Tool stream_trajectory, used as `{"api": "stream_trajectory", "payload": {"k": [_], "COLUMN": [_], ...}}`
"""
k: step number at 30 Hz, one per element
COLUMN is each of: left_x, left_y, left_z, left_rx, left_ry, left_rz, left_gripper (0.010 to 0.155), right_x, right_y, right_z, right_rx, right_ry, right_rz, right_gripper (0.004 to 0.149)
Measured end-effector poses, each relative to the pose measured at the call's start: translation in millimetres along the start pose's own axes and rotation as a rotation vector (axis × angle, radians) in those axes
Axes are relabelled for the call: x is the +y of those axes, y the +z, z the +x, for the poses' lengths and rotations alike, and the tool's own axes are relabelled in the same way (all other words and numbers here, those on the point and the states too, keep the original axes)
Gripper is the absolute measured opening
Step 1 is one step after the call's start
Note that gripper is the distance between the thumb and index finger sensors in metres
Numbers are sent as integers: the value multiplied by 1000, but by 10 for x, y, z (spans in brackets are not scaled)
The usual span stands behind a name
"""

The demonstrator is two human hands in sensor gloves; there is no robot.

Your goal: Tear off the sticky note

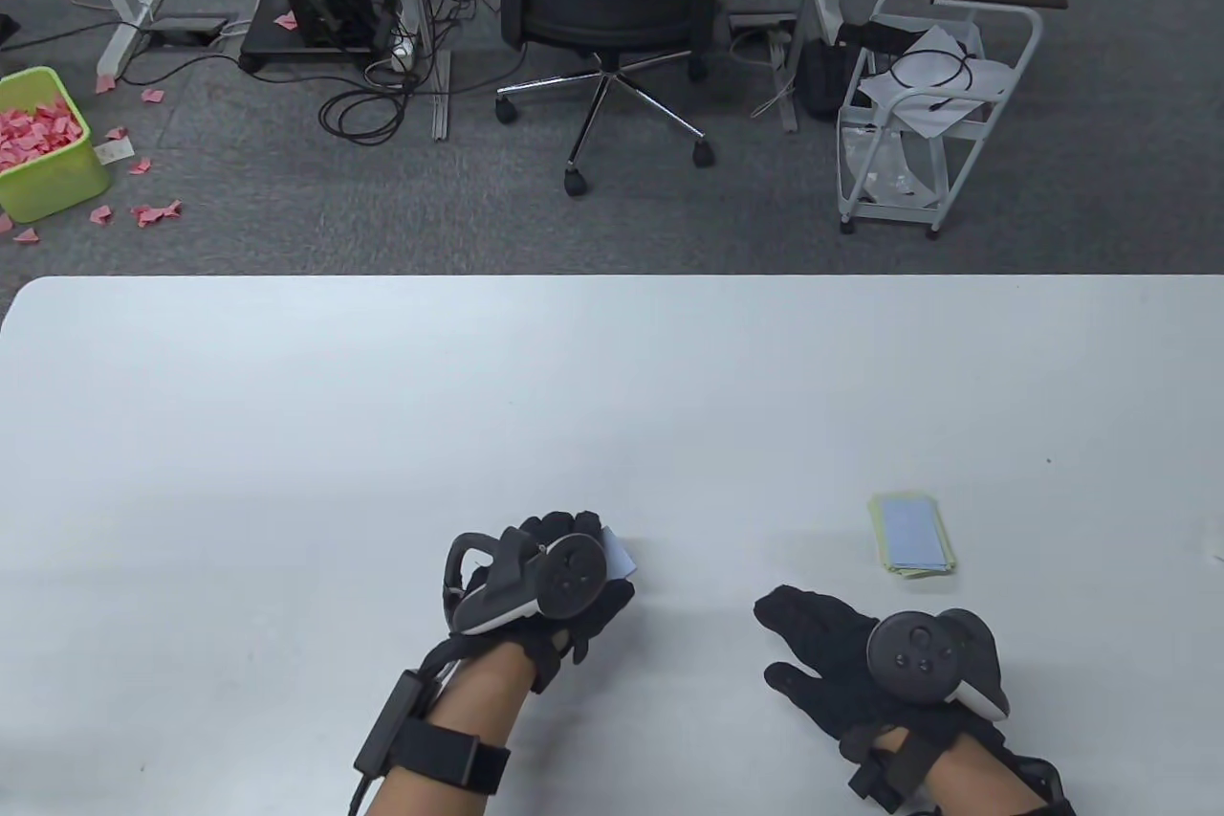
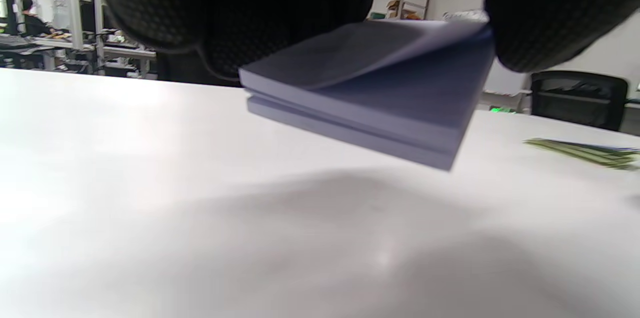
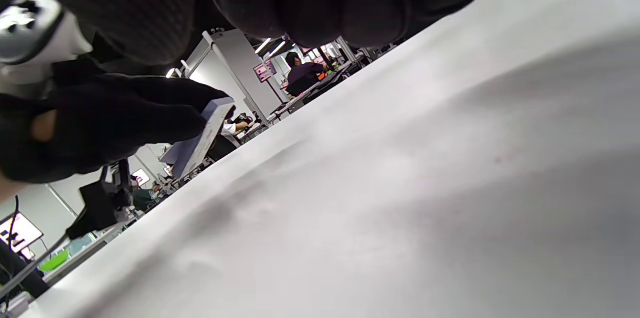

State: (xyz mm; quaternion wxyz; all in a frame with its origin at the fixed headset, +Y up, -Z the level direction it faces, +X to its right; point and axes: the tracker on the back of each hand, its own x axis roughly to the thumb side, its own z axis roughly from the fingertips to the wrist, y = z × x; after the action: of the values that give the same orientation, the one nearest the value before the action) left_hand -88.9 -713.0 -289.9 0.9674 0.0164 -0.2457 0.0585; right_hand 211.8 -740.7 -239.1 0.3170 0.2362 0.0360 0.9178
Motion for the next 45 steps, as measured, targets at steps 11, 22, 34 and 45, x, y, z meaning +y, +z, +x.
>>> {"api": "stream_trajectory", "payload": {"k": [11, 22, 34, 45], "left_x": [-31, -39, -57, -155], "left_y": [272, 353, 354, 298], "left_z": [703, 945, 942, 651], "left_rx": [-196, -344, -320, -24], "left_ry": [-78, -105, 4, 756], "left_rz": [168, 241, 214, 266], "left_gripper": [83, 83, 83, 46], "right_x": [30, 310, 297, 138], "right_y": [-10, -87, -133, -63], "right_z": [-13, -12, 62, 153], "right_rx": [5, 163, 246, 159], "right_ry": [-82, -680, -650, -515], "right_rz": [-14, 127, 13, -202], "right_gripper": [62, 70, 49, 53]}}
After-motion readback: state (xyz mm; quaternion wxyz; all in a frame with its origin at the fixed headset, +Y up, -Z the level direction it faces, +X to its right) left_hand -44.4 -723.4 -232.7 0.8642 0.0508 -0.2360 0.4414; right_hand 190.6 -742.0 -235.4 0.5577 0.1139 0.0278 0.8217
